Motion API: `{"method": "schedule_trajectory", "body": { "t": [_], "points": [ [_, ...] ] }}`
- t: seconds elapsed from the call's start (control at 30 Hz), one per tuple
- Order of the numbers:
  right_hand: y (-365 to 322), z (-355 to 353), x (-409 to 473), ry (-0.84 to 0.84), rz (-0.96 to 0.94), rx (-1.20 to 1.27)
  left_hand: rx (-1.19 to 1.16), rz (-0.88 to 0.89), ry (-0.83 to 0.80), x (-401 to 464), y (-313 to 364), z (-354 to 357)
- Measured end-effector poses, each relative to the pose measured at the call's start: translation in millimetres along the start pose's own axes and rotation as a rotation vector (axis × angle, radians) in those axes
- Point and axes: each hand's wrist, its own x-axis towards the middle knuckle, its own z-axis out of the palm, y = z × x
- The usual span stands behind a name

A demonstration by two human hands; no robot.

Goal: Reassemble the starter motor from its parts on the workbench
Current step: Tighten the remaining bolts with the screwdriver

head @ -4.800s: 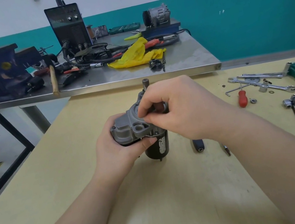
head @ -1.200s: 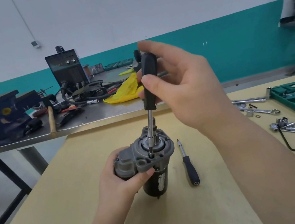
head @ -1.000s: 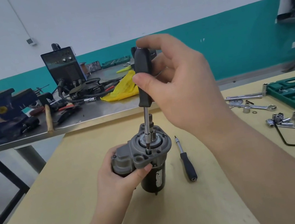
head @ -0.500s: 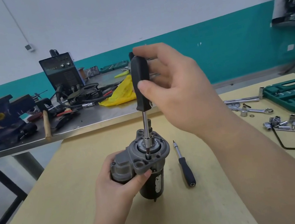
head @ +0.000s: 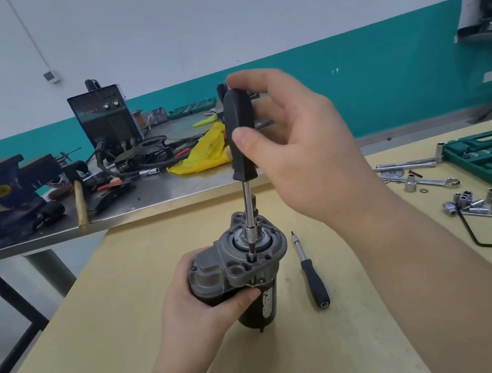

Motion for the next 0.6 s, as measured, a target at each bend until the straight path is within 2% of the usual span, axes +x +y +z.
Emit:
{"method": "schedule_trajectory", "body": {
  "t": [0.2, 0.4, 0.6],
  "points": [
    [2.6, 2.6, -0.7, 0.076, -0.030, -0.080, 0.006, -0.002, 0.014, 0.7, 2.0, 2.2],
    [1.2, 0.2, 0.7, 0.038, 0.034, 0.093, -0.007, -0.017, 0.013, -1.1, 5.3, 2.1],
    [2.3, 2.2, -0.1, 0.089, -0.025, -0.026, -0.021, -0.026, 0.012, -1.3, 7.0, 2.0]
  ]
}}
